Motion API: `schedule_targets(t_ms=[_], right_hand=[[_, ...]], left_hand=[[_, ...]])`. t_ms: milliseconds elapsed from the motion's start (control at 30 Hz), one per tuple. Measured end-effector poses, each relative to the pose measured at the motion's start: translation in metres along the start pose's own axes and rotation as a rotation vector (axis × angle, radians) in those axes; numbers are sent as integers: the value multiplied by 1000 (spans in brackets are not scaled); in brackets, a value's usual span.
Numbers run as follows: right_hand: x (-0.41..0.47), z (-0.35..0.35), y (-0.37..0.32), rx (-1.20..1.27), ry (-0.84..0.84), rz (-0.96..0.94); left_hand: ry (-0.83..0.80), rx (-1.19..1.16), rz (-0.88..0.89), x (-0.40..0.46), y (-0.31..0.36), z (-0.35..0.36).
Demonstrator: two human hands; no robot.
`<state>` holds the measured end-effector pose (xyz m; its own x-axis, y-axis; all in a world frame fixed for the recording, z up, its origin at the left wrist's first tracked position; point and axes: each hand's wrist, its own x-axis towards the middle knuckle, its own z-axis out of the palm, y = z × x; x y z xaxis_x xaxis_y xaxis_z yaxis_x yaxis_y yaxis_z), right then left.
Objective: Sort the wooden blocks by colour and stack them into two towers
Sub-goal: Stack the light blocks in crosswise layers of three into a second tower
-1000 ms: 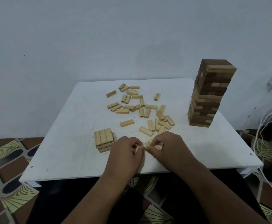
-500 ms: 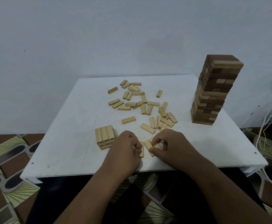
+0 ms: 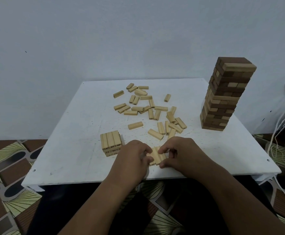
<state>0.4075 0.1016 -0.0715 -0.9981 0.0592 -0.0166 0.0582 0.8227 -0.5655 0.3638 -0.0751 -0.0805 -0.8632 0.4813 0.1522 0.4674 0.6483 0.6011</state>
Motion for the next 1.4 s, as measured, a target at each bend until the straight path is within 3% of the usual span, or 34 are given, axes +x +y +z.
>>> schedule_targets(t_ms=[233, 433, 633, 1133, 1400], right_hand=[[0, 2, 1, -5, 9, -6], [2, 3, 0, -29, 14, -8], [3, 4, -1, -32, 13, 4], [5, 7, 0, -29, 11, 21], [-1, 10, 0, 18, 42, -62]], left_hand=[[-128, -1, -3, -2, 1, -2], [-58, -30, -45, 1, -1, 2], [-98, -128, -177, 6, 1, 4], [-74, -121, -112, 2, 1, 0], [-79, -121, -95, 0, -1, 1]])
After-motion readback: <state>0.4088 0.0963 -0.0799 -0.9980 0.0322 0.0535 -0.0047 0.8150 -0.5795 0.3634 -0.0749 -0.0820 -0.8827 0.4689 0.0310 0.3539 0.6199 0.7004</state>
